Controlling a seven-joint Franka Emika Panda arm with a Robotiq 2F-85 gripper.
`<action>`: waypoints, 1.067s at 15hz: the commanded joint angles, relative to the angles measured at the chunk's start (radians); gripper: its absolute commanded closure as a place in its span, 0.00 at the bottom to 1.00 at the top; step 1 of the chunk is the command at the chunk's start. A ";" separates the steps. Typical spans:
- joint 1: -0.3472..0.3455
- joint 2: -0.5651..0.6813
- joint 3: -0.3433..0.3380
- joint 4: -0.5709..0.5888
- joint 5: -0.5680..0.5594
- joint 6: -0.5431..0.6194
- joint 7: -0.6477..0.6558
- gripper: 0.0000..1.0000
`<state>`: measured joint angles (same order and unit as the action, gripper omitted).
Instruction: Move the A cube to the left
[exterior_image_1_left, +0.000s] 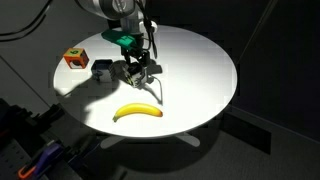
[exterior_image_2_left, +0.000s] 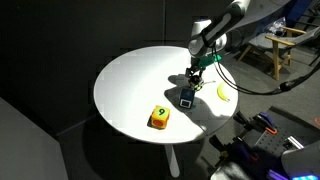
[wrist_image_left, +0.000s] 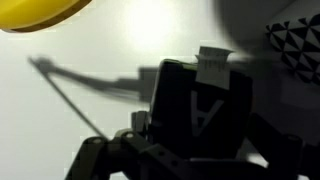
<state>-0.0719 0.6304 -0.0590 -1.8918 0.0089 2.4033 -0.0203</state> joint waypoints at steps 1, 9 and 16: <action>-0.015 0.031 0.012 0.041 0.016 -0.007 -0.003 0.08; -0.013 0.007 0.014 0.049 0.010 -0.029 -0.016 0.73; -0.007 -0.051 0.017 0.034 -0.004 -0.044 -0.043 0.91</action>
<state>-0.0733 0.6255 -0.0482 -1.8520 0.0135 2.3935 -0.0427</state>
